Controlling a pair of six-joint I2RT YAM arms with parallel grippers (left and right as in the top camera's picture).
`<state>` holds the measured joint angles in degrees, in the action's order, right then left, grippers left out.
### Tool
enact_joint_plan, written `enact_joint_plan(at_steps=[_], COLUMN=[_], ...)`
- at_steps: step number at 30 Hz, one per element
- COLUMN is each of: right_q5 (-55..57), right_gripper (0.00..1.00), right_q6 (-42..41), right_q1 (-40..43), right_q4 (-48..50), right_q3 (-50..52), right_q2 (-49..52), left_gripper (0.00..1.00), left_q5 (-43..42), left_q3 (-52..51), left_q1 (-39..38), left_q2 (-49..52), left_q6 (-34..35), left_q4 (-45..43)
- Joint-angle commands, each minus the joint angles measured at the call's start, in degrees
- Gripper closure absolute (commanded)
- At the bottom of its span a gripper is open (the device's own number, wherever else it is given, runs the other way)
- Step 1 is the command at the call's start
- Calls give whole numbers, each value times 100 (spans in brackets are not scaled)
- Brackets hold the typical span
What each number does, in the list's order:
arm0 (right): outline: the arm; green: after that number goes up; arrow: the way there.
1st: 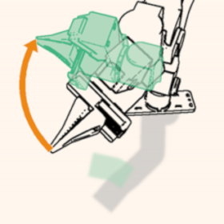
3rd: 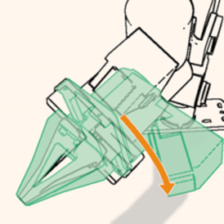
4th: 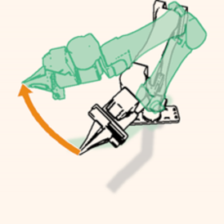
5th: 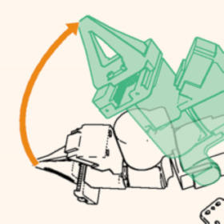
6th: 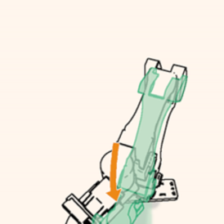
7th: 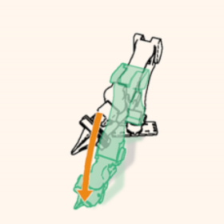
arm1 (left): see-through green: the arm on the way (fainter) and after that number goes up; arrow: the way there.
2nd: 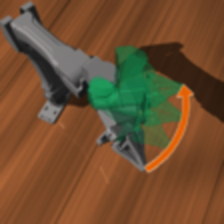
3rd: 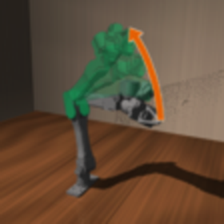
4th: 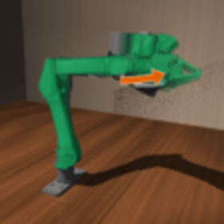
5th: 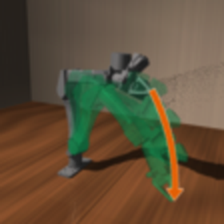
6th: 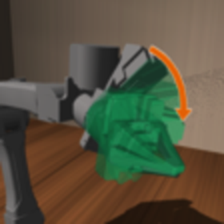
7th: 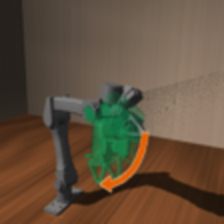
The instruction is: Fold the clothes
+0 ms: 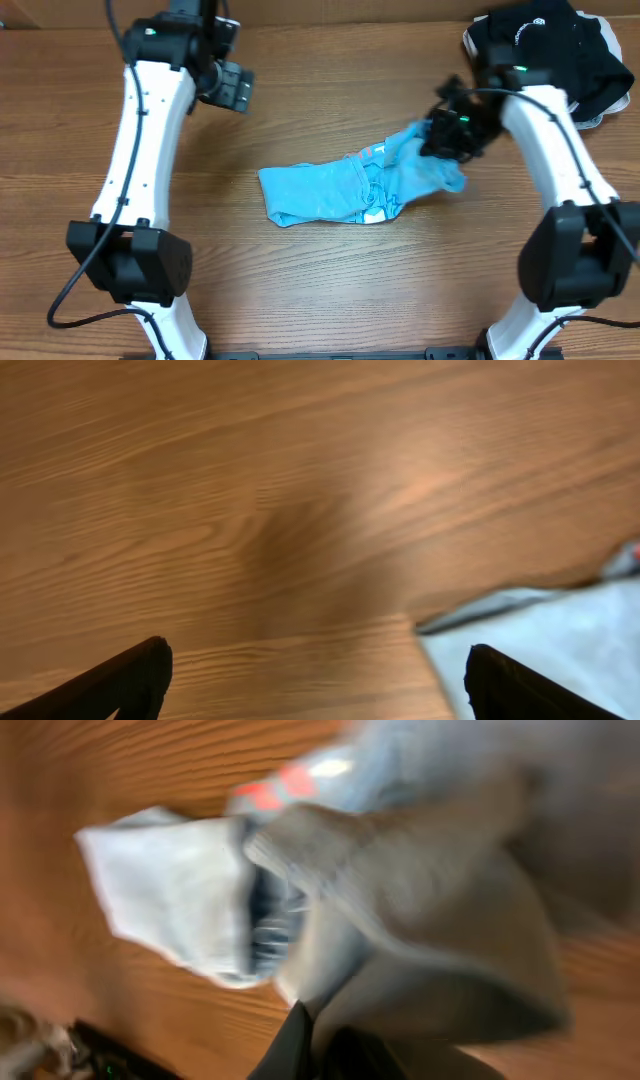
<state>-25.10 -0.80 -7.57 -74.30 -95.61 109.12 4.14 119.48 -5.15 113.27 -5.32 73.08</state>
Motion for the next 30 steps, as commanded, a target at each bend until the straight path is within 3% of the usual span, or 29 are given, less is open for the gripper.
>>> enact_joint_plan(at_steps=[1, 5, 11, 12, 16, 19, 30], right_q5=[-31, 452, 1134, 1134, 1019, 1010, 1056], right_gripper=[96, 96, 84, 77, 28, 15, 12], right_q6=[-273, -894, -1257, -1259, -1255, -1276, -1858], right_q1=[-933, -2144, -3342, -3434, -3587, -3512, -1908], right_q4=[166, 756, 1569, 1644, 1672, 1443, 531], right_q3=[-157, -111, -111, -111, -111, -155, -378], right_q2=[-184, -162, 103, 184, 424, 389, -267], left_gripper=[2, 1, 0, 0, 0, 0, 1], left_q5=[26, 24, -310, -380, -420, -422, -442], left_q3=[109, 103, 92, 85, 79, 76, 74], left_q1=[356, 654, 890, 898, 894, 885, 887], left_q2=[-44, -44, 4, 33, 168, 334, 726], left_q6=[107, 107, 105, 103, 105, 105, 103], left_q4=[-79, -140, -190, -201, -181, -149, -136])
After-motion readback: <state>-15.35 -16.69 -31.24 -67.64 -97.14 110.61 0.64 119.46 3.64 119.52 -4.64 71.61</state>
